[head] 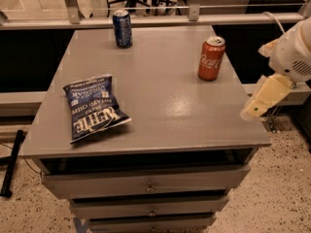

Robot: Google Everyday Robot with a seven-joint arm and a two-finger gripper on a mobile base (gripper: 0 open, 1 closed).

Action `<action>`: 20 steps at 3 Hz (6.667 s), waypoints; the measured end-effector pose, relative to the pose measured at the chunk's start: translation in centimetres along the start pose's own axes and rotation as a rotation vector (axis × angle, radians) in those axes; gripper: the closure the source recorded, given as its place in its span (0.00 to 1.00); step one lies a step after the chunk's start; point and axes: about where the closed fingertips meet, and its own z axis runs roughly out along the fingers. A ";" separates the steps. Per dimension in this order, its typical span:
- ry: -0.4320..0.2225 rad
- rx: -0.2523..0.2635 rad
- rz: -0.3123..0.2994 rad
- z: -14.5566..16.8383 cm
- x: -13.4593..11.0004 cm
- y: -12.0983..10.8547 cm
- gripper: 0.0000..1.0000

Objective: Move coke can near blue chip bag

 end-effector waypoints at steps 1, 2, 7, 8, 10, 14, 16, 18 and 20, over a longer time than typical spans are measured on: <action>-0.109 0.057 0.091 3.6 -0.2 -3.4 0.00; -0.239 0.120 0.188 6.4 -1.2 -7.2 0.00; -0.783 0.086 0.346 13.0 -7.4 -14.2 0.41; -0.825 0.072 0.314 12.1 -8.1 -13.3 0.64; -0.890 0.066 0.268 9.4 -9.9 -12.4 1.00; -0.925 -0.135 0.092 12.9 -17.9 -6.6 1.00; -0.864 -0.249 0.018 16.1 -20.5 0.7 1.00; -0.862 -0.264 0.011 16.1 -20.9 1.4 1.00; -1.023 -0.345 -0.027 11.8 -24.7 4.7 1.00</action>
Offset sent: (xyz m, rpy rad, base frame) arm 0.1494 -0.0104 -0.0449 0.4080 -0.2578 -0.2716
